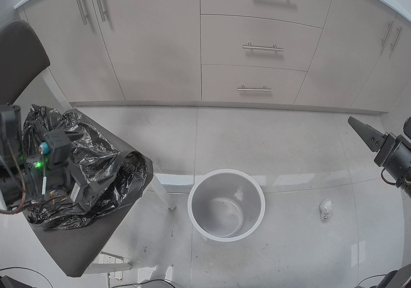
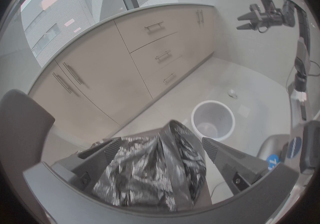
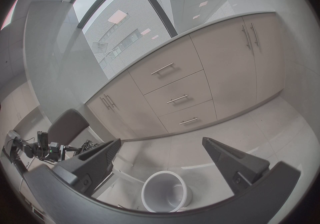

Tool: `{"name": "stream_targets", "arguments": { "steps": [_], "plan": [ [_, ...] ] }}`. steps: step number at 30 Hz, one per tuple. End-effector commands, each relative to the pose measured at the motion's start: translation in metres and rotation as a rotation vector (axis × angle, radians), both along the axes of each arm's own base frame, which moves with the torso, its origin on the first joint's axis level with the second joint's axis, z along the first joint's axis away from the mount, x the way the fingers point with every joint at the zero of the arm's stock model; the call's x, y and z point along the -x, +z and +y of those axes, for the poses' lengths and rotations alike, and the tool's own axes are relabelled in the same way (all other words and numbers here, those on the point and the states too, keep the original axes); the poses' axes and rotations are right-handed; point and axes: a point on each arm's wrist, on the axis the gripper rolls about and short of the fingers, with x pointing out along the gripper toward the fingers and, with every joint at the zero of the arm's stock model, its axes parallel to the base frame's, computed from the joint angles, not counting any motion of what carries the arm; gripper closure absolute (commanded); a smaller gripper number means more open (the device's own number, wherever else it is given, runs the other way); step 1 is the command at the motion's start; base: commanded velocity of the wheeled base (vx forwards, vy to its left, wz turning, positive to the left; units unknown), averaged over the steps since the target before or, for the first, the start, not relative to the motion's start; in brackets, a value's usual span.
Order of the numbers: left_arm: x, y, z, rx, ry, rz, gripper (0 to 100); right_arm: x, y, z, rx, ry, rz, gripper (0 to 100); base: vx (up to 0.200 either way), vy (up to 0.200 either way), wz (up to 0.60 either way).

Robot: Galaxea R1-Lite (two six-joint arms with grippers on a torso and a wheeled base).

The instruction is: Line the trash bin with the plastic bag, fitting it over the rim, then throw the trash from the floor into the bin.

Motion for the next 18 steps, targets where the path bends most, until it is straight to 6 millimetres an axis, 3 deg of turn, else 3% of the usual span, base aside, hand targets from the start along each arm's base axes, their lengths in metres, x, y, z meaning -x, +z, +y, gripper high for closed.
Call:
{"name": "stream_targets", "arguments": {
  "steps": [1,18],
  "plan": [
    [-0.053,-0.011,-0.024,0.016,0.009,0.043,0,-0.003,-0.004,0.0,0.002,-0.004,0.021,0,0.0,0.0,0.0],
    [-0.071,-0.035,-0.029,-0.033,0.027,0.116,0,-0.011,-0.014,0.002,0.017,-0.009,0.069,0,0.0,0.0,0.0]
  ]
}}
